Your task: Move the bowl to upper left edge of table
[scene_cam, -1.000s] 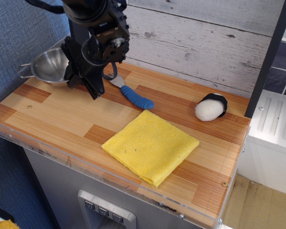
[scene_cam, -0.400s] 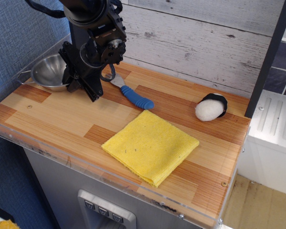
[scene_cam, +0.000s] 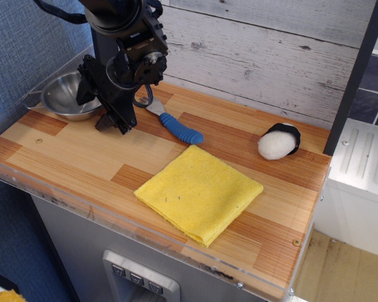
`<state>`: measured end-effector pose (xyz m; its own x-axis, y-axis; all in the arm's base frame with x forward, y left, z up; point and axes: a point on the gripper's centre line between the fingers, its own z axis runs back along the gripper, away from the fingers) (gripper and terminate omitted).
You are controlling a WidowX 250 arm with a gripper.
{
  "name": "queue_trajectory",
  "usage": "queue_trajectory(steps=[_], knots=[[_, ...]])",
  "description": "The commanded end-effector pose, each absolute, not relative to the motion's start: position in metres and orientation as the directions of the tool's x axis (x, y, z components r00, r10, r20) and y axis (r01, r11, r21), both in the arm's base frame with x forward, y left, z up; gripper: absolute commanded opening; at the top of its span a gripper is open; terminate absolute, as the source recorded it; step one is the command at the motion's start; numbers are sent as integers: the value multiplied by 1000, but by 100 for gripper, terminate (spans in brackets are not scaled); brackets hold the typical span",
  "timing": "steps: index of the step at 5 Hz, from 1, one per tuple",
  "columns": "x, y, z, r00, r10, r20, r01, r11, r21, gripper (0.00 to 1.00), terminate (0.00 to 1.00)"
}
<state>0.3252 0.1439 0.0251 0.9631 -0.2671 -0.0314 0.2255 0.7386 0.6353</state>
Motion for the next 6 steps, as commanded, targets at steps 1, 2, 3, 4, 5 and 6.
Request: queue_trajectory(steps=[1,2,3,4,5,6], knots=[[329,134,79,944,-325,61,203,715,670,100,0],[326,126,99,933,-341,115,192,743,641,100,0],[322,128,116,928,-307,210,170,853,493,100,0],[316,128,133,935,-220,278,113,928,354,100,0],[309,125,141,930,-194,312,121,964,238,100,0],[309,125,141,930,-194,312,121,964,238,100,0]])
